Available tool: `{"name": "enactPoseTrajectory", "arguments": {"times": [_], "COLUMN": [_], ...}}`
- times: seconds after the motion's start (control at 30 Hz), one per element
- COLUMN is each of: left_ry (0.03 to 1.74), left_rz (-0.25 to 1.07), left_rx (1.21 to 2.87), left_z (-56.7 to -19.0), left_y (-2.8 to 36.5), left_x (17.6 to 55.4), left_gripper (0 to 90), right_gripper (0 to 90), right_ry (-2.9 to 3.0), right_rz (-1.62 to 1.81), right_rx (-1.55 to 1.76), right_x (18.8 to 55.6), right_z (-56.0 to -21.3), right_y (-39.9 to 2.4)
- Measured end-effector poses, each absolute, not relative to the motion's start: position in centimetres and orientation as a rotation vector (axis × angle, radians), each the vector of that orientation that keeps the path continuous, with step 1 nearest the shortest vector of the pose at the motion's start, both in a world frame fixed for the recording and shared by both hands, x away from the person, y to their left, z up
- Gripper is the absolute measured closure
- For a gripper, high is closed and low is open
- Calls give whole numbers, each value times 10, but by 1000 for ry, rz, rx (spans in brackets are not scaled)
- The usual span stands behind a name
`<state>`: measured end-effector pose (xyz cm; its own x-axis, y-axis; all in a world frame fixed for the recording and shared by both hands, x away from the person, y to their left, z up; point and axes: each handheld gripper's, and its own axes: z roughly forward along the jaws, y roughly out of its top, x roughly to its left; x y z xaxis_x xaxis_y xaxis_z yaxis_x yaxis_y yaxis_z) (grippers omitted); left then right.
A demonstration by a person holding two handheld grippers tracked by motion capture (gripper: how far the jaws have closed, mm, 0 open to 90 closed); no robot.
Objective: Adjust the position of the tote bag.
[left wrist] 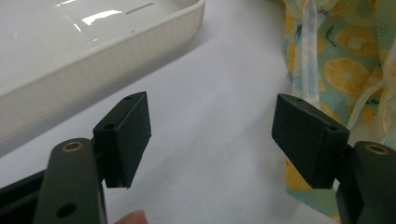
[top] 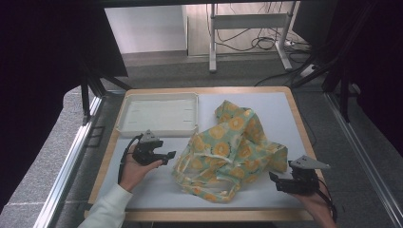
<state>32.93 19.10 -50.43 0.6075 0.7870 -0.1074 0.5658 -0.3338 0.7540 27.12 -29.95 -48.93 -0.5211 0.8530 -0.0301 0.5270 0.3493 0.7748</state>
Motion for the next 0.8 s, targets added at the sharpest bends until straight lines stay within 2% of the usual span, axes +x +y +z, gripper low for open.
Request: {"name": "enactPoseTrajectory", "arguments": {"times": [0.37,0.43,0.6,0.8], "left_ry": [1052,1029,976,946], "left_rz": [370,343,369,387], "left_rx": [2023,1984,1948,1931], "left_z": [-496,-485,-462,-433], "left_y": [189,189,188,184], "left_x": [321,315,308,314], "left_gripper": [296,301,302,291], "right_gripper": [174,173,179,189], "right_ry": [2198,2206,2209,2211], "right_rz": [1031,1024,1009,1007], "right_rx": [1184,1174,1154,1159], "right_x": [269,268,266,267], "right_z": [-487,-487,-485,-485], "right_y": [-298,-297,-292,-290]}}
